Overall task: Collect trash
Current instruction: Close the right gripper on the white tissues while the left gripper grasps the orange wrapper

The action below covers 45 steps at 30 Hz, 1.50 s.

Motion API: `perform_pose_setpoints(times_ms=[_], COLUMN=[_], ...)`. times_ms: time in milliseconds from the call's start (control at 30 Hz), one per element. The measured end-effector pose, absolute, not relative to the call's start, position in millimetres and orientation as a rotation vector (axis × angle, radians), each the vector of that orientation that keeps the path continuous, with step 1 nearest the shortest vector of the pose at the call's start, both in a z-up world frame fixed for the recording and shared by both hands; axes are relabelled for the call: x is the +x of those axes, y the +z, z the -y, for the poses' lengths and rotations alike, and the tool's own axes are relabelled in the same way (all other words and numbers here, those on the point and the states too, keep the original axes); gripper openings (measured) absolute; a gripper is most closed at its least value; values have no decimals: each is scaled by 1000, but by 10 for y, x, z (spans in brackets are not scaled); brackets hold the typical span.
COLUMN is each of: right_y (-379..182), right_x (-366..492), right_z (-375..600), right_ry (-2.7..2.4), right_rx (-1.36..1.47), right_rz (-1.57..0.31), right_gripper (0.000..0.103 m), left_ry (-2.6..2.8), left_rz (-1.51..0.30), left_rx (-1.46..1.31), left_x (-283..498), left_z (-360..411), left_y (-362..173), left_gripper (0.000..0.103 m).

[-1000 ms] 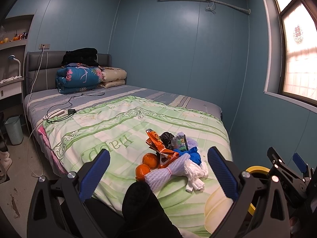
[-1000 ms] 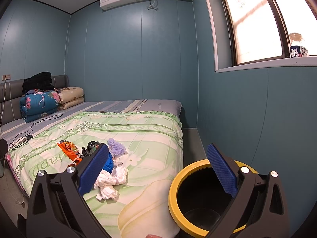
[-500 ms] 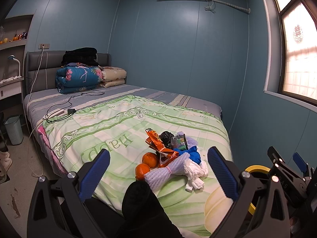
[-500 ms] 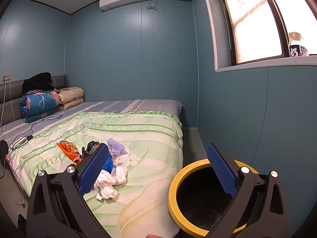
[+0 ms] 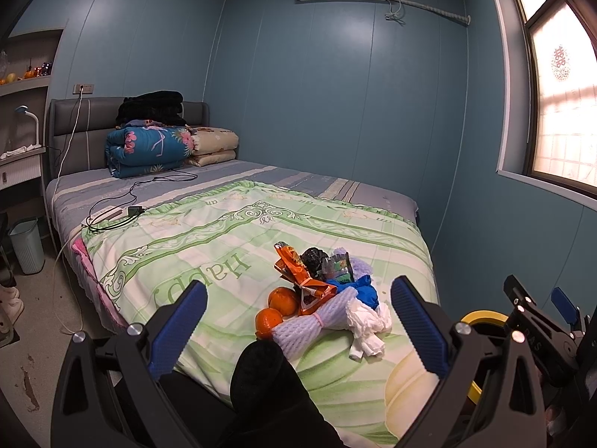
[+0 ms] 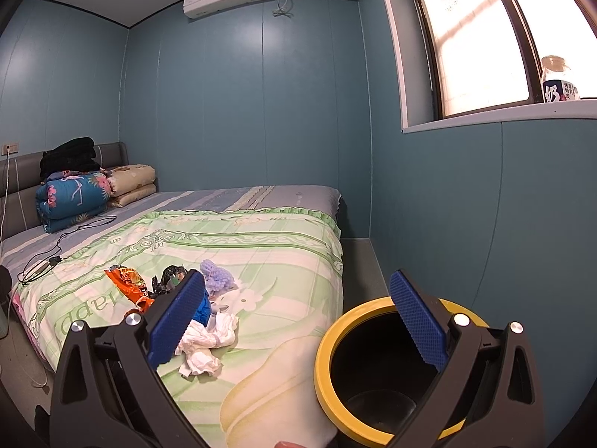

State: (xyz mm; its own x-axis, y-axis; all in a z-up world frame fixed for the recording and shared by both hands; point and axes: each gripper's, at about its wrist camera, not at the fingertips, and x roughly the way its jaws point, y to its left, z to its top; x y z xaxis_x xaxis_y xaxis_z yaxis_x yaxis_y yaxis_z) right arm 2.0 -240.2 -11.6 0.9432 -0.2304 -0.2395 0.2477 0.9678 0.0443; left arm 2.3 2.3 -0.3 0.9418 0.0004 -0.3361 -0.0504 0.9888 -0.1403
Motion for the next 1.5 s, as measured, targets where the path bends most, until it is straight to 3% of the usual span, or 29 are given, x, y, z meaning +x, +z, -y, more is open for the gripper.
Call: perform_pose_setpoints(times_ms=[433, 967, 1500], right_y=[-243, -911, -1253], right_x=[318, 1139, 1474], right_z=[2631, 2112, 1732], right_ry=[-219, 145, 289], right_rx=[89, -14, -120], right_rz=[-253, -547, -672], right_gripper=[95, 95, 94], left_ry=[45, -33, -141], left_rz=[-406, -678, -681], left_rx=[-188, -210, -155], left_x=[383, 1873, 2472], left_z=[-267, -672, -507], left_y=[-93, -727, -796], left_gripper=[95, 95, 95])
